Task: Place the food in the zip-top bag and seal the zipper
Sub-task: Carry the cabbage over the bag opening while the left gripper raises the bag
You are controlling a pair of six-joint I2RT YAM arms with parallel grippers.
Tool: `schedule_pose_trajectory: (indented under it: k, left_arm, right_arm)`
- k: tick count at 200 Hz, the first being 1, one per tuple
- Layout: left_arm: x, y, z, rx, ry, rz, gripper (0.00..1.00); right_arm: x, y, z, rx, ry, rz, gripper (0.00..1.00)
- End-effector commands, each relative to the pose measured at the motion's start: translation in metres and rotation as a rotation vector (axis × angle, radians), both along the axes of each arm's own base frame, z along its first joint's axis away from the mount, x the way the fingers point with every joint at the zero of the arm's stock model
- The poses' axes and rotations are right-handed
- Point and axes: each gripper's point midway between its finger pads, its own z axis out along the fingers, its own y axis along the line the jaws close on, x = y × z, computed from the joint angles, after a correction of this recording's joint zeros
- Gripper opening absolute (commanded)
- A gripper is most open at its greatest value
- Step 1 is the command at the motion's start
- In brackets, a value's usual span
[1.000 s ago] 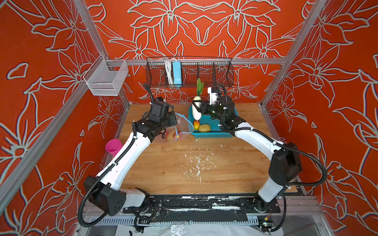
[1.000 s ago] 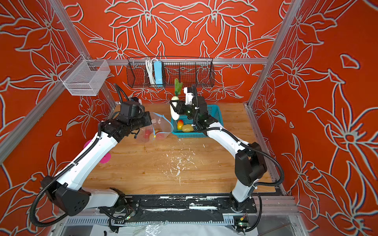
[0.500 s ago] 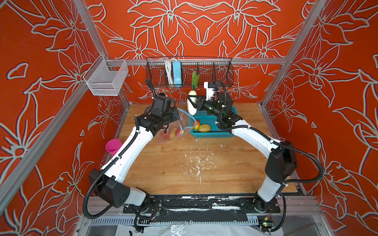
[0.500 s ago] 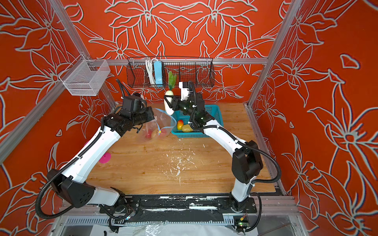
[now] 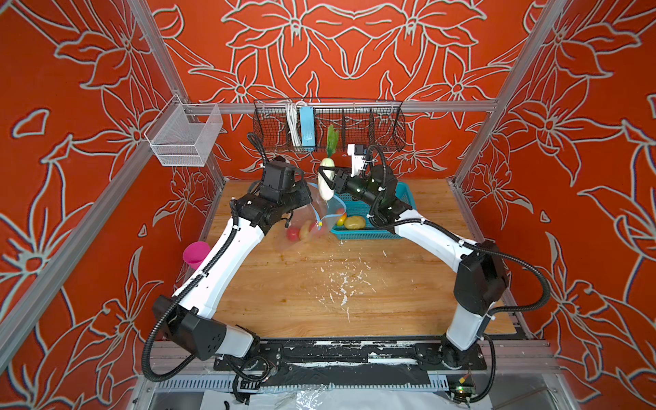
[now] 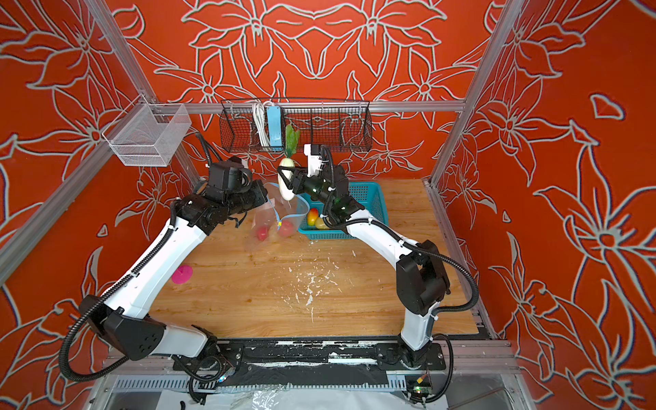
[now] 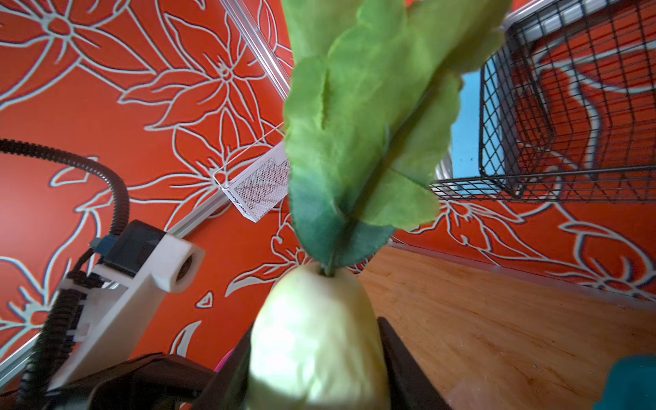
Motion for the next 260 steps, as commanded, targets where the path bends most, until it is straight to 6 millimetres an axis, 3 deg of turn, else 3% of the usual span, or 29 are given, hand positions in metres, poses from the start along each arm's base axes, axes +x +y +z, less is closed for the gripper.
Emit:
schedule_pose_trajectory:
  k: [1, 51, 155, 260]
  left_arm:
    - [0.003, -0.003, 0.002, -0.047, 0.009, 0.007, 0.00]
    - [0.003, -0.004, 0.011, -0.078, -0.006, 0.011, 0.00]
    - [0.005, 0.016, 0.019, -0.133, -0.001, 0.061, 0.00]
    - [0.000, 0.019, 0.028, -0.229, -0.011, 0.061, 0.00]
  right_arm:
    - [-0.009, 0.010, 0.019, 0.073, -0.065, 0.039, 0.34]
    - [-0.016, 0.016, 0.016, 0.066, -0.081, 0.049, 0.34]
    - [-0.031, 0.028, -0.002, 0.070, -0.093, 0.053, 0.34]
    - [-0.028, 0.034, -0.019, 0.062, -0.068, 0.047, 0.36]
